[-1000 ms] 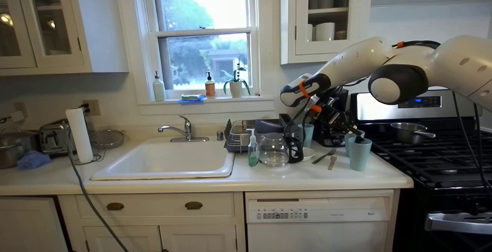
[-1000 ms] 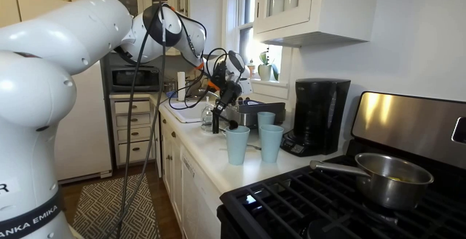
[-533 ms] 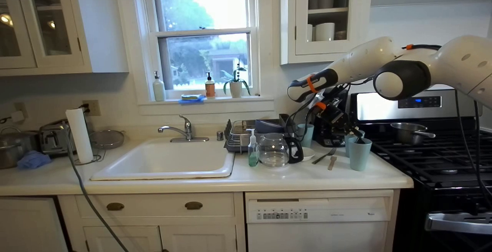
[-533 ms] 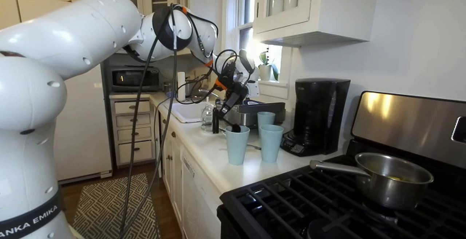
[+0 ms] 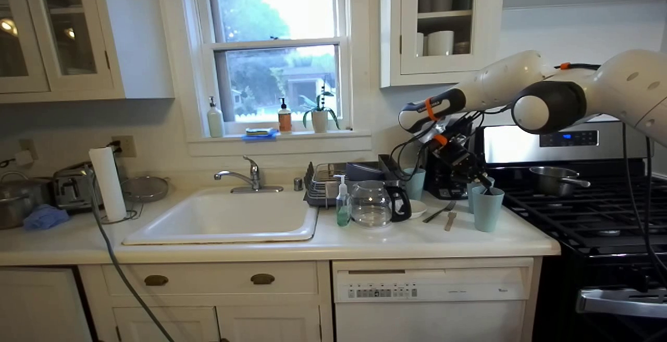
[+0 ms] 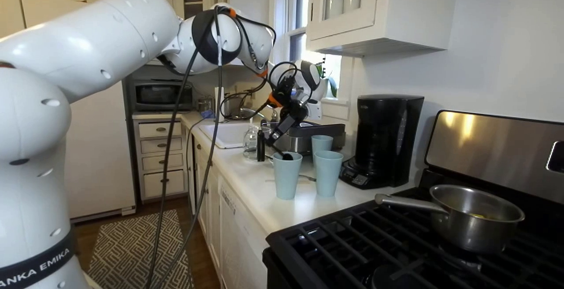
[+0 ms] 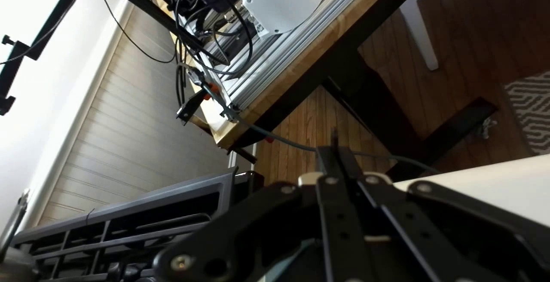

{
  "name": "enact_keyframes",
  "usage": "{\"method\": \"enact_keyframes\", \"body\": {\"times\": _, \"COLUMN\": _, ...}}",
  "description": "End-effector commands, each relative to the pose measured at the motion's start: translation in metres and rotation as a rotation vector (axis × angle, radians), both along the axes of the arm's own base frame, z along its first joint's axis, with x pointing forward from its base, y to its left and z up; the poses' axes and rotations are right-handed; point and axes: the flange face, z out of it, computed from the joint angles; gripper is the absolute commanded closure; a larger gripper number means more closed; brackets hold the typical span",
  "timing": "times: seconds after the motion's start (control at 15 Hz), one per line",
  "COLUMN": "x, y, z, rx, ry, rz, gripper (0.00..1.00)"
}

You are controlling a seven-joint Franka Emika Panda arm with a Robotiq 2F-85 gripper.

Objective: Pick up the black measuring spoon and pour its contents into the clear coffee jar, put the black measuring spoon into the most forward blue cup

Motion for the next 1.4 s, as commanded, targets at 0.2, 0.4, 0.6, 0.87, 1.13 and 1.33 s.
{"method": "enact_keyframes", "body": {"times": 0.2, "x": 0.005, "y": -0.015, "z": -0.01, "rx": 0.1, "ry": -0.042, "rz": -0.055, "gripper": 0.99}}
{"method": "enact_keyframes", "body": {"times": 0.4, "x": 0.011, "y": -0.022, "z": -0.008, "rx": 0.1, "ry": -0.076, "rz": -0.059, "gripper": 0.65}}
{"method": "enact_keyframes", "body": {"times": 0.6, "x": 0.018, "y": -0.025, "z": 0.001, "rx": 0.099, "ry": -0.121, "rz": -0.064, "gripper": 0.43}}
{"method": "enact_keyframes", "body": {"times": 0.87, "x": 0.022, "y": -0.024, "z": 0.011, "rx": 0.118, "ry": -0.156, "rz": -0.066, "gripper": 0.32}}
{"method": "enact_keyframes", "body": {"times": 1.13, "x": 0.025, "y": -0.019, "z": 0.02, "rx": 0.16, "ry": -0.187, "rz": -0.063, "gripper": 0.32}}
{"method": "enact_keyframes", "body": {"times": 1.33, "x": 0.036, "y": -0.003, "z": 0.049, "rx": 0.206, "ry": -0.279, "rz": -0.013, "gripper": 0.07}}
